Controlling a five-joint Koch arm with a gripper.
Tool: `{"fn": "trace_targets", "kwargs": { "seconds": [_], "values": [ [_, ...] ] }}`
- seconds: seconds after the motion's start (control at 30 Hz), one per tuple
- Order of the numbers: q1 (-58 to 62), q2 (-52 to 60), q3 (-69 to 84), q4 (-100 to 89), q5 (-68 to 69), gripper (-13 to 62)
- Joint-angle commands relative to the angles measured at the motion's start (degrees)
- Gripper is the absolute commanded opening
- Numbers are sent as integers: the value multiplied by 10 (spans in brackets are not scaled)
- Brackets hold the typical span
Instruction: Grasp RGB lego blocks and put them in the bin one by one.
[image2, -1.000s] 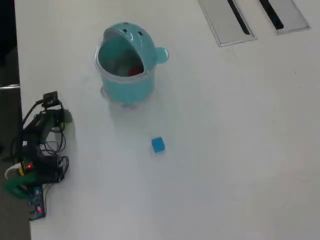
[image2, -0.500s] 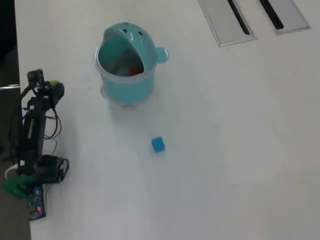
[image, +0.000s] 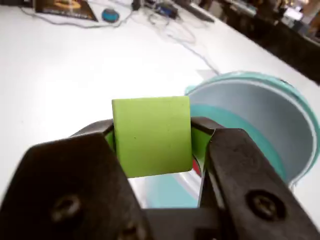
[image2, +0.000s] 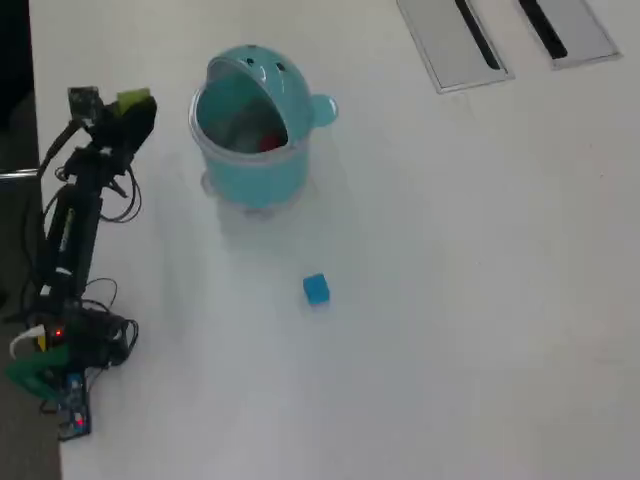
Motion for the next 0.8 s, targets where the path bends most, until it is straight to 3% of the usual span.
{"fn": "trace_targets", "kwargs": {
  "seconds": [0.0, 0.23, 0.6, 0.77],
  "values": [
    [7, -30, -102, -30, -2, 40],
    [54, -190, -291, -31, -13, 40],
    [100, -331, -410, -44, -34, 47],
    [127, -359, -425, -47, -76, 210]
  ]
}}
